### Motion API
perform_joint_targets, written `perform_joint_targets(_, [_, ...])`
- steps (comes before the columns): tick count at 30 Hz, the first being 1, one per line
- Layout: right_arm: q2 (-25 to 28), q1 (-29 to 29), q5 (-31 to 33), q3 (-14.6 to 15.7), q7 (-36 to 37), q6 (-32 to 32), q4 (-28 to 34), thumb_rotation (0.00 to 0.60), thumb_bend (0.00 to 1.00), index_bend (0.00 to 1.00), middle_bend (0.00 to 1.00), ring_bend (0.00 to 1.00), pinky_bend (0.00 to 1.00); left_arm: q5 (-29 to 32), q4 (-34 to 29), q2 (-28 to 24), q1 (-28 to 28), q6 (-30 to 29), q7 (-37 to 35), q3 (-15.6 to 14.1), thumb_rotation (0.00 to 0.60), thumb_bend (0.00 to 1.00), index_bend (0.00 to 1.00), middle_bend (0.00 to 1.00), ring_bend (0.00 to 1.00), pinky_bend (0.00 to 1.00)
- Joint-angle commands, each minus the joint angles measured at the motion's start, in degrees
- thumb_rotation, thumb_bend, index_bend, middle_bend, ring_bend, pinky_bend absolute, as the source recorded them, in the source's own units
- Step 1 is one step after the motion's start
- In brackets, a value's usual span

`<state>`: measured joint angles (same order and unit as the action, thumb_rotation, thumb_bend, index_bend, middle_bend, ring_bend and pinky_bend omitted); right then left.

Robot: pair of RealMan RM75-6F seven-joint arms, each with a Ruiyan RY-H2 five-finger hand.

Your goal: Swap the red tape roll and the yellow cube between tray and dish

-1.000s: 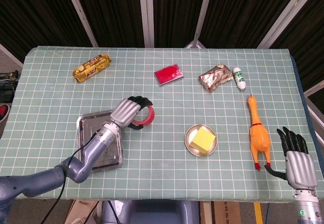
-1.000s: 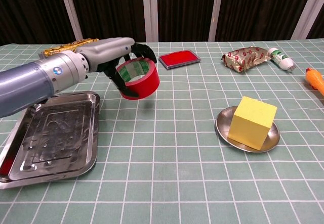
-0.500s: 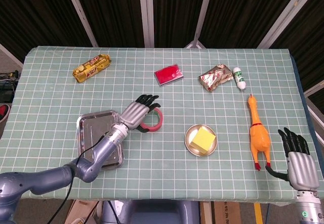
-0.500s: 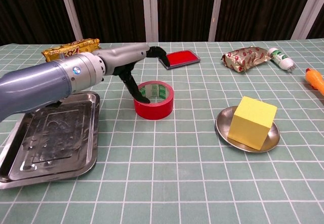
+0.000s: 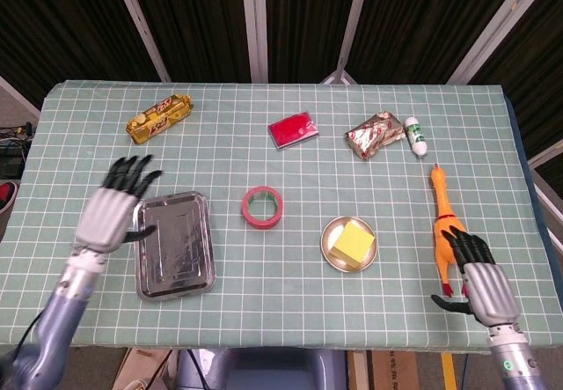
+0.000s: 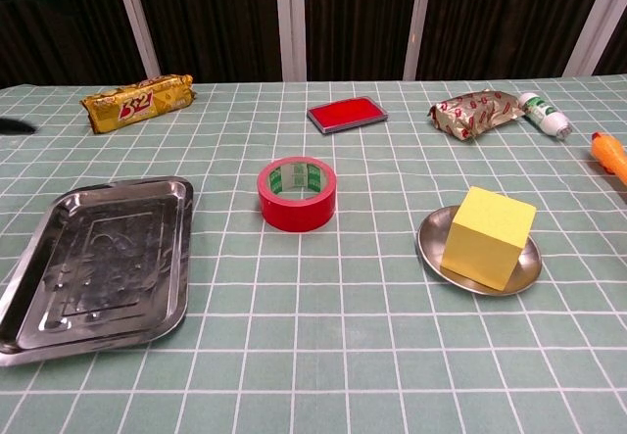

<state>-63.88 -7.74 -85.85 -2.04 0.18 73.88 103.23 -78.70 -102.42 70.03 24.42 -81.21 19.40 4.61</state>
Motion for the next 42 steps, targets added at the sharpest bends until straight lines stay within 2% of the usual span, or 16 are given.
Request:
perform_joint_targets(1, [-0.7,-6.5,-2.8,-0.7,1.0,-7.5,2.2,0.6,0.1,0.0,0.0,0.0,0.0,-4.7,8.6,-3.1,-8.5,-6.9,-14.6,-6.0,0.6,0.0,0.16,0.0,0.0,0.01])
perform_joint_targets(5, [-4.1,-11.8,-1.2,-3.5,-5.2,-12.5,3.4,0.6,0.1,0.0,0.0,0.0,0.0,-6.9,11.3,-2.0,-11.1,-10.0,-19.3,-6.5,0.6,0.0,0.16,0.0,0.0,0.01])
perform_joint_targets(9, [-6.8,-17.3,4.9,-6.2,-5.9,-20.2,3.8,0.6,0.09,0.0,0.0,0.0,0.0,-9.8,12.6,-0.8,-12.1,-11.6,-18.6,-6.9,0.6,0.0,0.16,0.0,0.0,0.01])
perform_joint_targets(12, [-8.8,-20.8,9.0,-7.6,-7.2,-24.4,1.3,0.6,0.09,0.0,0.0,0.0,0.0,-9.4,12.5,-0.4,-12.6,-11.2,-17.7,-6.7,0.6,0.0,0.16,0.0,0.0,0.01])
perform_joint_targets(15, [-10.4,-23.1,13.1,-7.8,-9.2,-27.2,-0.2,0.6,0.09,0.0,0.0,0.0,0.0,-9.5,11.8,0.0,-13.0,-11.0,-15.4,-6.5,0.6,0.0,0.16,0.0,0.0,0.01])
perform_joint_targets(23, [-13.7,-27.7,20.0,-8.5,-12.2,-30.0,-5.0,0.6,0.09,0.0,0.0,0.0,0.0,-9.9,11.4,-0.3,-13.2,-9.2,-15.7,-6.0,0.6,0.0,0.16,0.0,0.0,0.01])
perform_joint_targets(32, [-14.2,-31.3,25.9,-7.6,-15.6,-31.9,-7.9,0.6,0.09,0.0,0.0,0.03,0.0,-9.4,10.8,0.0,-13.9,-8.6,-14.6,-5.0,0.6,0.0,0.16,0.0,0.0,0.01])
perform_joint_targets(35, [-13.8,-31.9,27.3,-6.9,-17.3,-31.3,-7.8,0.6,0.09,0.03,0.0,0.09,0.07,-10.0,10.7,0.1,-14.2,-8.9,-14.5,-4.9,0.6,0.0,0.16,0.0,0.0,0.01])
perform_joint_targets(40, [-14.4,-32.4,28.3,-6.0,-18.7,-29.6,-8.3,0.6,0.09,0.19,0.05,0.22,0.26,-10.1,10.4,0.1,-14.4,-8.5,-14.8,-4.6,0.6,0.0,0.16,0.0,0.0,0.01])
perform_joint_targets(42, [-14.9,-32.6,28.1,-5.6,-19.3,-28.9,-8.8,0.6,0.11,0.22,0.07,0.27,0.33,-10.2,10.3,0.0,-14.5,-8.4,-14.8,-4.5,0.6,0.0,0.16,0.0,0.0,0.01])
